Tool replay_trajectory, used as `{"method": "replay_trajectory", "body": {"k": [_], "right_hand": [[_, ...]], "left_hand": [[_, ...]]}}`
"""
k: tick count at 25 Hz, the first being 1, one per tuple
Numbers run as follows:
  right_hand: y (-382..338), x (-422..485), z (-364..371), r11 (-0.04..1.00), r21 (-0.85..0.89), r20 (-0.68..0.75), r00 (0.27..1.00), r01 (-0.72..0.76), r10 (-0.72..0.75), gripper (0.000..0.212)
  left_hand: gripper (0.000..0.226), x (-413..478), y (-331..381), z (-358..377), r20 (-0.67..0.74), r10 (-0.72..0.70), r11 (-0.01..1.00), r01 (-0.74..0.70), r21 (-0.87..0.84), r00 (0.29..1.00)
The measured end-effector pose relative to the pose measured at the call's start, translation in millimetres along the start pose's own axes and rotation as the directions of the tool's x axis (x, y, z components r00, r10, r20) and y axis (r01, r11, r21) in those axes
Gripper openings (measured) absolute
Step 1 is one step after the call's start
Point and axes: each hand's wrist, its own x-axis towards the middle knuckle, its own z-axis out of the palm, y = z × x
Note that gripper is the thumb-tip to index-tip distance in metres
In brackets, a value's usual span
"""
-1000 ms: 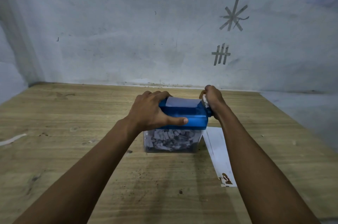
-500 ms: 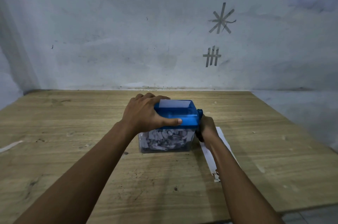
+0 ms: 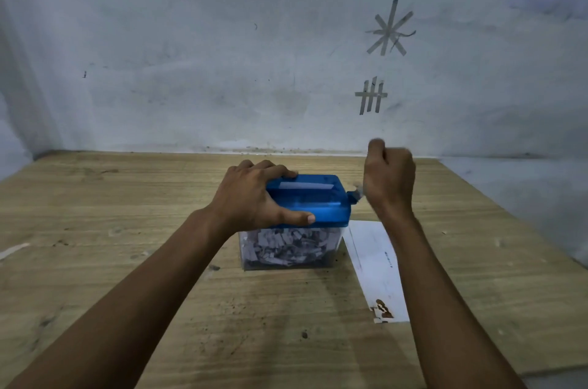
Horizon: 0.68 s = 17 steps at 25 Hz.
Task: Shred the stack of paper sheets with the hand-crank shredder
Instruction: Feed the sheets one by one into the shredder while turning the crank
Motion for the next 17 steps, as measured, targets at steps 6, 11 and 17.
{"method": "replay_trajectory", "body": {"k": [6,11,17], "right_hand": [[6.2,55.6,44.6,0.973,-0.014,0.233,0.945,-0.231,0.227,0.032],[33.6,52.3,61.4,0.925,-0.019,0.312,0.877,-0.378,0.365,0.033],[82.2,7.8,60.2,0.743,0.159,0.523,0.694,-0.650,0.495,0.017]], "left_hand": [[0.103,-1.1,-6.3,2.2,-0.012,0.010,1.000,-0.010,-0.020,1.000],[0.101,-2.8,-1.7,2.8,-0.045,0.003,1.000,-0.003,0.013,0.999],[0.104,-6.8,3.1,1.9,-0.074,-0.041,0.998,0.044,0.038,0.996]]}}
